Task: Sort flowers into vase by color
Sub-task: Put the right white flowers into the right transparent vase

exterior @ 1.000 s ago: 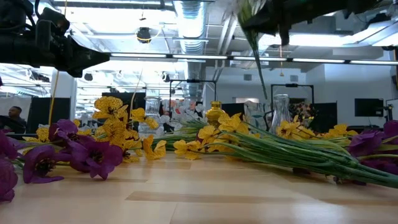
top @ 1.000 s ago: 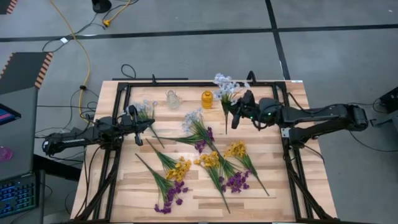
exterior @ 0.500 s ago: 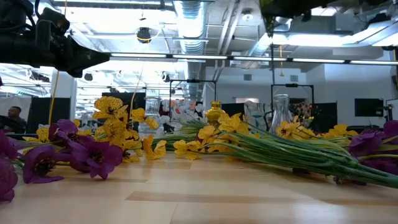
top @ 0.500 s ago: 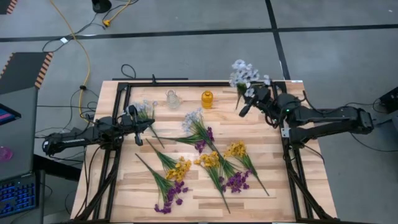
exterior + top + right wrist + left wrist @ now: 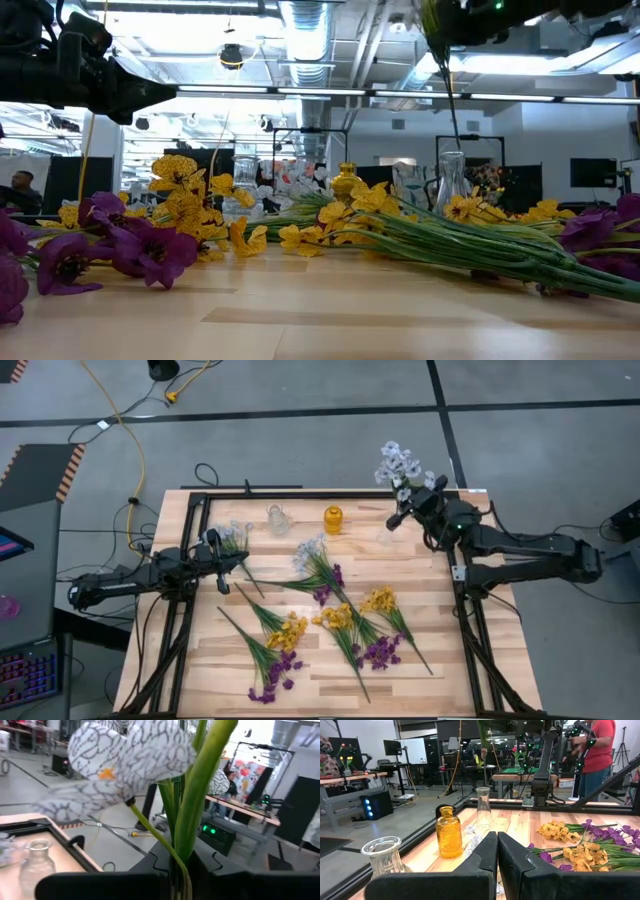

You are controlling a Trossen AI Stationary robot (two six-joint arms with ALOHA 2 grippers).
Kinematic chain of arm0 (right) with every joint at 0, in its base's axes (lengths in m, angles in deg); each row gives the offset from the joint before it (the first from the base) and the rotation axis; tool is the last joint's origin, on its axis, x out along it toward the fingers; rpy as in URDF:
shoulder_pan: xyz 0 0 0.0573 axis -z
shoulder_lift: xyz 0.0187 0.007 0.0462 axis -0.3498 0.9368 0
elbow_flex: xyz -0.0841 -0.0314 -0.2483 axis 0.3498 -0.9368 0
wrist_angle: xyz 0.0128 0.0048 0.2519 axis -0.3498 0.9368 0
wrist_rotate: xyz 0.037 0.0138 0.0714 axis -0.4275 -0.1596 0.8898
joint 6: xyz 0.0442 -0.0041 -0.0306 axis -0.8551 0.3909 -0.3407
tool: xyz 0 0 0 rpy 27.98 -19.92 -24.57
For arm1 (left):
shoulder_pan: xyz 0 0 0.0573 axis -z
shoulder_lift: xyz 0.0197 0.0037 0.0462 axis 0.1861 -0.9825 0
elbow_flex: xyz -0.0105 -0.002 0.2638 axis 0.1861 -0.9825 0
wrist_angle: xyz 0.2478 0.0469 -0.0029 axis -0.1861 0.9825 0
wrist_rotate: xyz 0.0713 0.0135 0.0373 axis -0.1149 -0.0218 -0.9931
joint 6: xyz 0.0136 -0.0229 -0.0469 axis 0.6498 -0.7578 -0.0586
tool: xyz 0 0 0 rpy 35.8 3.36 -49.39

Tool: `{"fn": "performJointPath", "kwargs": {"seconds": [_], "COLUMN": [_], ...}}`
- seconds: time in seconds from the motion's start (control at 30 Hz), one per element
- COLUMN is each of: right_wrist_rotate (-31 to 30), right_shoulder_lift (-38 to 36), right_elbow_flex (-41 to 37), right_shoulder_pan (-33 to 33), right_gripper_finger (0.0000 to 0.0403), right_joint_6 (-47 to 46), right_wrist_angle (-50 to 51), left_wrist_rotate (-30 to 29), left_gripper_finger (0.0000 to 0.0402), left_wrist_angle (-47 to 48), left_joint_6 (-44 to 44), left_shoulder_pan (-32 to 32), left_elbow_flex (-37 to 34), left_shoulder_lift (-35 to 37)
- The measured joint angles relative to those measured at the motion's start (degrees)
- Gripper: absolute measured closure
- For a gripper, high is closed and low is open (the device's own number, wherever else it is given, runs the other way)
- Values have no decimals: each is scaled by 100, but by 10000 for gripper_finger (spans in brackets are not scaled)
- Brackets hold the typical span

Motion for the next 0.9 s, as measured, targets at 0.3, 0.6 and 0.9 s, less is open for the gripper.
{"fn": "performJointPath", "kwargs": {"seconds": [0.3, 0.6, 0.9], "right_wrist_rotate": [13, 13, 11], "right_shoulder_lift": [349, 872, 948], "right_elbow_flex": [0, 0, 0], "right_shoulder_pan": [128, 128, 156], "right_gripper_finger": [342, 342, 342], "right_joint_6": [-167, -180, -100], "right_wrist_angle": [-5, -9, 21], "left_wrist_rotate": [0, 0, 0], "left_gripper_finger": [401, 401, 401], "left_wrist_angle": [0, 0, 0], "left_joint_6": [0, 0, 0], "left_shoulder_pan": [0, 0, 0], "left_elbow_flex": [0, 0, 0], "left_shoulder_lift": [0, -1, 0]}}
